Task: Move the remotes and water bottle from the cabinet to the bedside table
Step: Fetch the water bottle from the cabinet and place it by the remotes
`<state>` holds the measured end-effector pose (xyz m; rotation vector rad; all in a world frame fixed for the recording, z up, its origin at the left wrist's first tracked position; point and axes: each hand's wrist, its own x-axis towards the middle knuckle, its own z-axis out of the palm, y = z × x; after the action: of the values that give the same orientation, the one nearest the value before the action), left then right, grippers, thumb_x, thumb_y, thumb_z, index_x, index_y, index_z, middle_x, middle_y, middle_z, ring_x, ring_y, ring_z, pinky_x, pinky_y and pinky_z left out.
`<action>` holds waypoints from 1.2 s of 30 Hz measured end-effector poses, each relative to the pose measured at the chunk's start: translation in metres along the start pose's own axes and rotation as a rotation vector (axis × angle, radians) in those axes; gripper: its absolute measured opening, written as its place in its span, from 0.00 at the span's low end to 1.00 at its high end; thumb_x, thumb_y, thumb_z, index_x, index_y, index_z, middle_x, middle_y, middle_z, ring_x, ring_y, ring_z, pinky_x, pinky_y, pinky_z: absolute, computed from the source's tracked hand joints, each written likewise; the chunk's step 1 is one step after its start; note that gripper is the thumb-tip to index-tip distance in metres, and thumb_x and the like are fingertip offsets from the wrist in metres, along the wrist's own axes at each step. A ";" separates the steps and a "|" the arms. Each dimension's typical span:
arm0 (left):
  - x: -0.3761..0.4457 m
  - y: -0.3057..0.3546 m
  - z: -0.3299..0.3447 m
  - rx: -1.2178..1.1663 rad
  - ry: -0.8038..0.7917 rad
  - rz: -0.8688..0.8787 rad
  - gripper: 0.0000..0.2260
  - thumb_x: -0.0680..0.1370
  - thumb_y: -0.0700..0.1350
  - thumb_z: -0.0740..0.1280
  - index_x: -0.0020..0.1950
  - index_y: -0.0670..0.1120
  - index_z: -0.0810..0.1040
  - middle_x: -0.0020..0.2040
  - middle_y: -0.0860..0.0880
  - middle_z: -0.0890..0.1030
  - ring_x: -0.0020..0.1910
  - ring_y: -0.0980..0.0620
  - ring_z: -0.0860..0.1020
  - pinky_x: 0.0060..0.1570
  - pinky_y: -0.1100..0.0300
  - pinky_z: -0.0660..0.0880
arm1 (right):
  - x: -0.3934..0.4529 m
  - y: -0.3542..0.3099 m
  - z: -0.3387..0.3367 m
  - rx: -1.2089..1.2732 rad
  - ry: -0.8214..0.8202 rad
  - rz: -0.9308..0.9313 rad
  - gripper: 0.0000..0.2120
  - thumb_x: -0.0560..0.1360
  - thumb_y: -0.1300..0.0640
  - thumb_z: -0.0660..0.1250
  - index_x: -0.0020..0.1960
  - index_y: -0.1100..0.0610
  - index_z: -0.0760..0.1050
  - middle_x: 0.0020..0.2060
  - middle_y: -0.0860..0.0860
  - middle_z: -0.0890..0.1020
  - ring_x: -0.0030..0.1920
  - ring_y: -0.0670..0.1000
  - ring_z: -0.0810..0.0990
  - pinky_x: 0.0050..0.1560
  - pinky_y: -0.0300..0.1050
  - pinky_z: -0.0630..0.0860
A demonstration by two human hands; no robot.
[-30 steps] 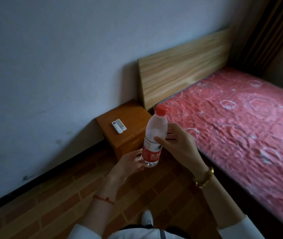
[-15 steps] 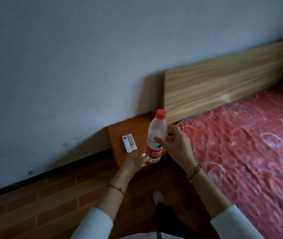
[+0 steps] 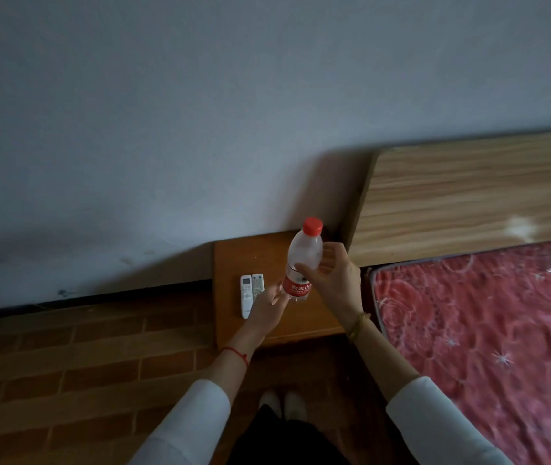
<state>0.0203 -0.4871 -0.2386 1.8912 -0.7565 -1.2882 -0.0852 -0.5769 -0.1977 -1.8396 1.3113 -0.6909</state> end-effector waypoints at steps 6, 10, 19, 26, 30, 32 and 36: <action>0.097 -0.055 0.010 0.017 -0.027 -0.073 0.22 0.81 0.53 0.55 0.75 0.50 0.61 0.71 0.47 0.70 0.70 0.49 0.68 0.66 0.53 0.67 | 0.055 0.068 0.065 -0.029 -0.050 0.040 0.32 0.64 0.44 0.76 0.63 0.55 0.69 0.57 0.52 0.80 0.51 0.46 0.79 0.48 0.37 0.79; 0.155 -0.105 0.019 0.063 -0.001 -0.119 0.20 0.81 0.51 0.56 0.72 0.49 0.67 0.68 0.46 0.74 0.67 0.48 0.72 0.63 0.53 0.71 | 0.074 0.121 0.110 -0.049 -0.079 0.051 0.32 0.64 0.44 0.77 0.62 0.54 0.69 0.56 0.51 0.80 0.49 0.41 0.75 0.43 0.26 0.70; 0.213 -0.182 0.033 0.074 -0.012 -0.099 0.25 0.79 0.43 0.58 0.77 0.50 0.58 0.71 0.52 0.69 0.69 0.53 0.69 0.61 0.58 0.71 | 0.087 0.197 0.172 -0.047 -0.081 0.035 0.32 0.62 0.47 0.78 0.60 0.55 0.70 0.55 0.52 0.81 0.49 0.42 0.77 0.45 0.27 0.72; 0.224 -0.206 0.040 0.119 0.009 -0.102 0.25 0.77 0.45 0.57 0.75 0.48 0.61 0.72 0.45 0.70 0.70 0.48 0.70 0.66 0.49 0.71 | 0.082 0.210 0.188 -0.039 -0.096 0.053 0.31 0.64 0.47 0.77 0.61 0.55 0.67 0.57 0.52 0.78 0.54 0.49 0.79 0.48 0.40 0.79; 0.207 -0.189 0.032 0.166 0.070 -0.104 0.23 0.80 0.39 0.58 0.75 0.45 0.62 0.73 0.46 0.68 0.68 0.51 0.71 0.58 0.65 0.69 | 0.078 0.207 0.181 -0.105 -0.180 0.090 0.34 0.64 0.48 0.77 0.63 0.57 0.67 0.59 0.53 0.76 0.58 0.51 0.76 0.50 0.37 0.71; 0.194 -0.183 0.026 0.192 0.127 -0.094 0.22 0.80 0.39 0.59 0.74 0.45 0.63 0.73 0.45 0.68 0.71 0.48 0.68 0.63 0.62 0.68 | 0.074 0.204 0.171 -0.144 -0.229 0.129 0.36 0.64 0.46 0.77 0.65 0.58 0.66 0.61 0.54 0.75 0.60 0.52 0.75 0.52 0.38 0.70; 0.157 -0.163 0.006 0.271 0.187 -0.051 0.22 0.79 0.38 0.61 0.74 0.47 0.65 0.74 0.44 0.65 0.73 0.44 0.64 0.68 0.51 0.69 | 0.067 0.187 0.140 -0.242 -0.304 0.196 0.40 0.64 0.44 0.76 0.69 0.58 0.63 0.66 0.55 0.72 0.66 0.54 0.71 0.63 0.47 0.71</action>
<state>0.0784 -0.5186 -0.4551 2.2244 -0.8212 -1.0607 -0.0540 -0.6369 -0.4308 -1.8815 1.3903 -0.1444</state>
